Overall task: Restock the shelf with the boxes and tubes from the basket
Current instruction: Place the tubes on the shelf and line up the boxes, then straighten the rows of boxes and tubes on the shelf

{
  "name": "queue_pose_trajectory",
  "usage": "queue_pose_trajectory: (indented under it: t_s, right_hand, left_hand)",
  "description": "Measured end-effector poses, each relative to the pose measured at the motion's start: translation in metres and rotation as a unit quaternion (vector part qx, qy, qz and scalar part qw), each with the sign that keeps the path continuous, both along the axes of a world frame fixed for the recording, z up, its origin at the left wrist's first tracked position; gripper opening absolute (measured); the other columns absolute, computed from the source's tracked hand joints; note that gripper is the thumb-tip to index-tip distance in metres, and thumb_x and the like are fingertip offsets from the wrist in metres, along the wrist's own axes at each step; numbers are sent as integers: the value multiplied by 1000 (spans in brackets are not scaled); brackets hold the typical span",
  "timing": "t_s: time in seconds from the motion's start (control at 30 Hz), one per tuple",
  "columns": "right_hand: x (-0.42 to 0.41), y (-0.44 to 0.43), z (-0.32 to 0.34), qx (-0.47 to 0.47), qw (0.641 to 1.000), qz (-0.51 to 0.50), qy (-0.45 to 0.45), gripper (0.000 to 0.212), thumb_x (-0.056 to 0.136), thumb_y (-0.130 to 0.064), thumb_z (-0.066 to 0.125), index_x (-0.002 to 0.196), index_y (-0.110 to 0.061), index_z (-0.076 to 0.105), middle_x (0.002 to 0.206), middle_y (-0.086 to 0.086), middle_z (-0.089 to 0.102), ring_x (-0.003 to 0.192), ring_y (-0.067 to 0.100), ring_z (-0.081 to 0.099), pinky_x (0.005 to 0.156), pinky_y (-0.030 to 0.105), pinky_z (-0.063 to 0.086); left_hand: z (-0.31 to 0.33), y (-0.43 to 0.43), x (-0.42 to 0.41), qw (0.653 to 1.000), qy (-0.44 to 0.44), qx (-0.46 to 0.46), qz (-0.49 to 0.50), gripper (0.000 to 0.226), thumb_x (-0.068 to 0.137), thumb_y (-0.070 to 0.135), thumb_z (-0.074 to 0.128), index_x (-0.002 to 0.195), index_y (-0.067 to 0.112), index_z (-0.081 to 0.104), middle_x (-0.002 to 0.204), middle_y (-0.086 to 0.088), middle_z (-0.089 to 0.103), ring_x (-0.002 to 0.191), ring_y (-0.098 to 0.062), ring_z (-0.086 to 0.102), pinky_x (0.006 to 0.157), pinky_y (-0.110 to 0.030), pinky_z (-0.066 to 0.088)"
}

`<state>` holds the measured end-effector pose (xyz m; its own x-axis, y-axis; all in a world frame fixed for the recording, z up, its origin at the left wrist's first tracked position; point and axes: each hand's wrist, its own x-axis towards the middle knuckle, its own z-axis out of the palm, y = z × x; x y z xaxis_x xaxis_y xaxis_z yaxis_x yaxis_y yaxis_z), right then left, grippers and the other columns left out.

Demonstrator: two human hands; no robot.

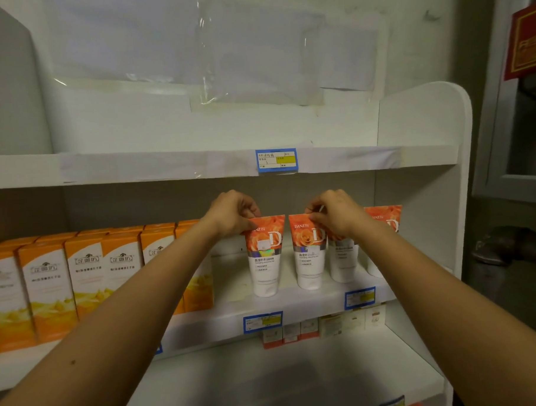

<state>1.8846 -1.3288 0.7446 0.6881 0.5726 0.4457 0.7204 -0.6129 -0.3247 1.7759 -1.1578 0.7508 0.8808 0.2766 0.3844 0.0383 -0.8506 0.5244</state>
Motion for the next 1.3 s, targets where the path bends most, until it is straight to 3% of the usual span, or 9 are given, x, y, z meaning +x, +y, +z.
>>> queue_pose_trajectory:
  t_s: [0.13,0.3,0.43,0.53,0.6,0.9,1.07,1.2,1.3]
  right_hand:
    - [-3,2,-8,34,999,-3,4,27,92,-18,53,117,-9,62,120,12,63,107,25,61,91,37,50]
    - [-3,0,-16,41,999,1,-29,30,91,-15,56,120,-10,60,124,10,58,111,25,58,94,36,49]
    - [-1,-10,-12,48,998,14,-36,39,91,-19,56,129,-15,53,133,8,53,116,24,56,98,36,46]
    - [6,-30,-5,71,995,-2,-74,36,90,-16,55,127,-15,56,130,6,55,100,21,59,93,33,46]
    - [13,-46,-1,74,993,-23,-92,32,90,-14,54,122,-14,60,126,7,58,100,23,60,93,35,47]
    - [31,-60,-7,-11,997,-54,-56,36,90,-17,56,126,-16,58,131,7,59,116,27,58,99,36,43]
    - [33,-59,-18,-46,993,-64,-86,36,92,-22,53,127,-22,56,127,7,62,111,27,59,94,40,47]
    - [27,-56,-19,4,991,-54,-122,35,93,-21,49,128,-18,54,131,7,54,114,28,56,93,42,46]
    - [17,-53,-18,46,985,-55,-154,32,93,-26,48,124,-20,56,127,3,53,104,26,61,85,40,48]
  left_hand:
    - [3,2,-2,999,23,21,14,19,83,3,63,102,0,64,106,-19,69,88,-22,64,88,-36,54]
    - [0,-3,0,994,28,93,46,27,85,10,62,111,4,60,115,-14,64,105,-27,61,93,-38,51]
    - [0,-6,-1,986,41,141,72,21,83,15,63,103,8,60,109,-11,65,98,-26,62,89,-41,53]
    - [2,-9,0,984,34,158,80,27,82,22,63,106,10,62,109,-10,66,98,-26,63,88,-43,54]
    - [4,-12,3,985,27,154,71,32,83,26,63,111,11,62,114,-10,66,100,-25,63,89,-43,54]
    - [2,-34,15,986,11,162,43,36,88,31,56,119,14,61,121,-8,65,106,-24,63,87,-39,53]
    - [-1,-40,16,984,-8,175,41,37,90,32,52,123,14,58,124,-8,64,107,-25,62,86,-38,52]
    - [2,-31,5,977,-43,196,65,36,92,29,49,124,16,57,126,-7,62,111,-24,60,85,-35,48]
    - [4,-27,-5,970,-79,220,69,34,92,28,48,122,15,58,126,-7,61,113,-23,57,91,-38,48]
